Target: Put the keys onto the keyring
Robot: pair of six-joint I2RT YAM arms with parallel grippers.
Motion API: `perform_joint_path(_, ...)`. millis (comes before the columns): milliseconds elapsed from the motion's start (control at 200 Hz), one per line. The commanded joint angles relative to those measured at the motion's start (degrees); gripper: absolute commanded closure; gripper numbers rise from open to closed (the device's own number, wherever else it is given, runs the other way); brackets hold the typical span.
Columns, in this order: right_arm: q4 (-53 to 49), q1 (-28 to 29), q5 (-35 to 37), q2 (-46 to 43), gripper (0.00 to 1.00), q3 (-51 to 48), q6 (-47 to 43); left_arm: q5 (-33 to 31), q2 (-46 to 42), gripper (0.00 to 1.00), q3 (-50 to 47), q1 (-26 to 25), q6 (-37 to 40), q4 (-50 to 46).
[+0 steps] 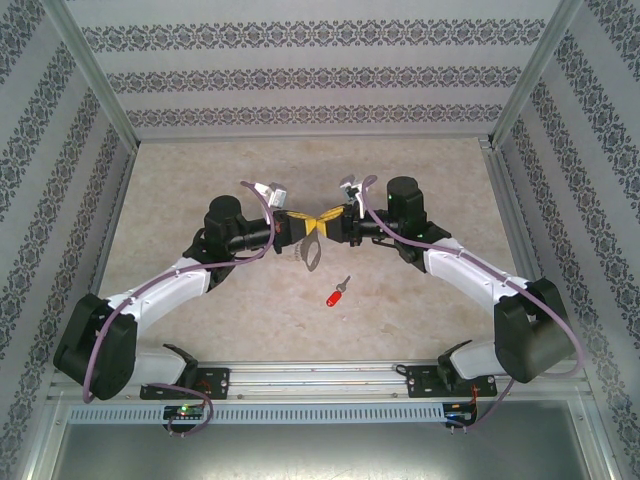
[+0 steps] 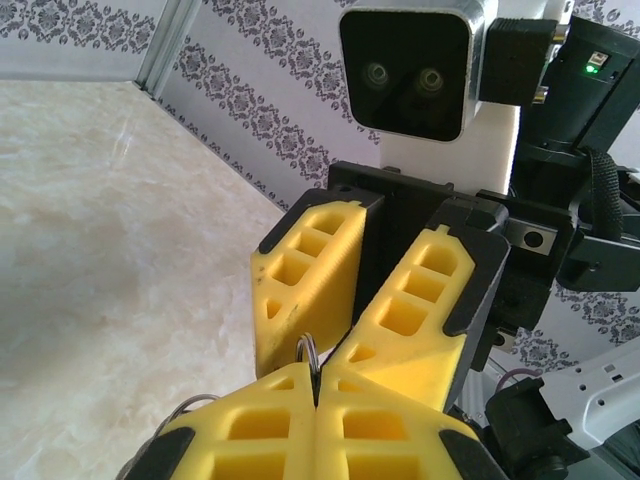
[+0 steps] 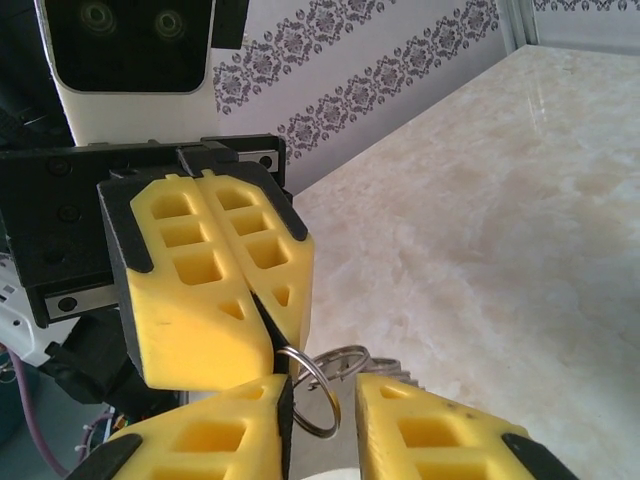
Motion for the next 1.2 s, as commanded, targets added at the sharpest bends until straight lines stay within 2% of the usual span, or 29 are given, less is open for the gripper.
perform_joint_path(0,3.99,-0.41,-2.9,-1.97,0.72,-0.58,0.66,-1.87,-0.23,1.0,-0.62,-0.54,1.47,2.08)
perform_joint_path(205,4.73,-0.68,-4.03,-1.81,0.75,-0.63,1.23,-1.42,0.65,1.0,-0.05,-0.54,1.19,2.22)
perform_joint_path(405,5.03,-0.73,-4.8,-1.2,1.0,-0.67,1.3,-1.15,1.43,1.0,0.25,-0.53,0.86,2.57)
perform_joint_path(625,5.21,-1.36,-3.94,-0.91,1.0,-1.15,0.72,-1.54,1.58,1.0,0.65,-0.53,0.72,2.18)
perform_joint_path(739,6.27,-2.27,-3.22,-0.95,1.0,-1.62,1.09,-3.07,0.47,0.61,1.12,-0.54,2.21,-0.53)
perform_joint_path(819,7.44,-2.87,-3.0,-1.17,1.0,-1.95,1.94,-4.34,-0.78,0.46,1.22,-0.54,3.48,-2.48)
perform_joint_path(944,9.33,-3.14,-2.17,-1.96,1.0,-2.46,2.98,-5.89,-2.59,0.39,1.4,-0.46,5.05,-5.01)
perform_joint_path(1054,13.12,-3.12,-0.4,-2.89,1.0,-3.93,4.78,-6.26,-3.35,0.38,1.88,-0.31,4.8,-5.88)
perform_joint_path(1194,22.71,-3.1,2.81,-3.78,1.0,-7.21,9.6,-5.77,-3.42,0.39,1.27,0.08,0.79,-1.78)
